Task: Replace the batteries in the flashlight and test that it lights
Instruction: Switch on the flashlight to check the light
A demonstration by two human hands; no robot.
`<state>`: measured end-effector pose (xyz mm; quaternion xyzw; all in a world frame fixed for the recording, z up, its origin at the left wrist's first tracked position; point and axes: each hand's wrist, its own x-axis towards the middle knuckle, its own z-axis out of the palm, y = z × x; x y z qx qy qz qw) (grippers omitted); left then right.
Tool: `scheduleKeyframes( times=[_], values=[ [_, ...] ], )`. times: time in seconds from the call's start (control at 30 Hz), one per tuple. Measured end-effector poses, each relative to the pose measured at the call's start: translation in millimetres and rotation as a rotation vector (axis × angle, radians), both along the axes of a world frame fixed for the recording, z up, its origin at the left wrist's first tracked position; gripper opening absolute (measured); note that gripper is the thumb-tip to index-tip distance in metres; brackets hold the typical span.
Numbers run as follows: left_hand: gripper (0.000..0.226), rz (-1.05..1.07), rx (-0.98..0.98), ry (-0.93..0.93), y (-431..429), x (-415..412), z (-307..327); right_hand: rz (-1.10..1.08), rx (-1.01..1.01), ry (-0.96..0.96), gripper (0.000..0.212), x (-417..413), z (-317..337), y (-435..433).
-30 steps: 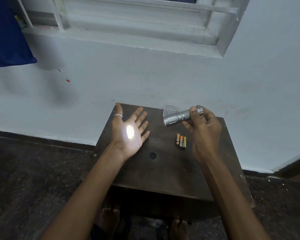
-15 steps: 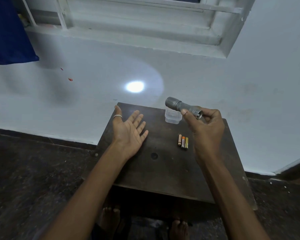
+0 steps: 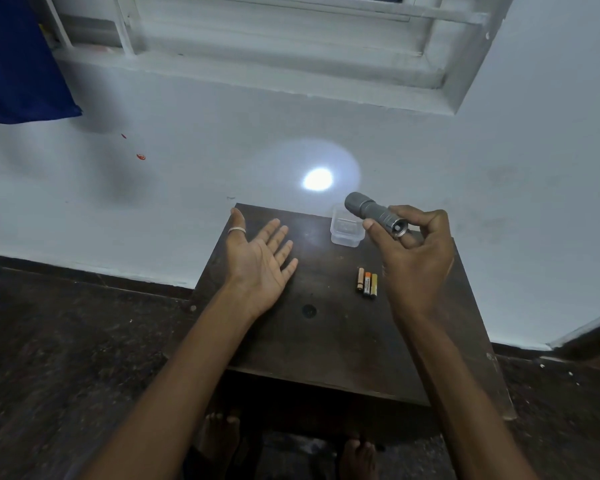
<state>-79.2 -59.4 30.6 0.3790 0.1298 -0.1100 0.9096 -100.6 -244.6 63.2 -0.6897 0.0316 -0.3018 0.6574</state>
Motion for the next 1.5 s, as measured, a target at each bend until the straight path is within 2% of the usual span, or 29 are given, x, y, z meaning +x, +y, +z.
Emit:
scheduleKeyframes(
  times=[0.1,0.23,0.37,0.53,0.6,0.87,1.1,1.3,1.5],
  values=[
    [0.088,-0.002,0.004,0.007,0.8,0.1,0.1,0.009,-0.021,0.012,0.033,-0.5,2.9,-0.1],
    [0.088,-0.010,0.015,0.018,0.6,-0.1,1.9,0.023,-0.012,0.048,0.040,-1.0,4.3,1.0],
    [0.089,-0.022,-0.019,0.028,-0.6,-0.2,4.4,0.043,0.147,0.104,0.044,2.3,3.2,-0.9],
    [0.087,-0.048,-0.033,0.026,1.8,-0.3,3.7,0.055,0.410,0.132,0.040,5.4,2.4,-6.0],
    [0.088,-0.061,-0.029,0.018,2.1,-0.9,3.0,0.059,0.451,0.132,0.035,6.3,1.7,-7.6],
    [0.090,-0.069,-0.073,0.003,1.2,-2.5,3.6,0.049,0.450,0.113,0.031,6.6,2.9,-10.2],
    [0.089,-0.066,-0.109,0.000,2.4,-1.7,4.0,0.026,0.459,0.109,0.041,8.3,2.8,-11.9],
    [0.090,-0.060,-0.110,0.012,2.1,-0.8,3.7,0.027,0.404,0.112,0.029,8.8,0.8,-11.7],
    [0.092,-0.061,-0.109,0.013,1.7,-1.5,2.9,0.031,0.393,0.115,0.027,8.3,-0.8,-8.3]
  ],
)
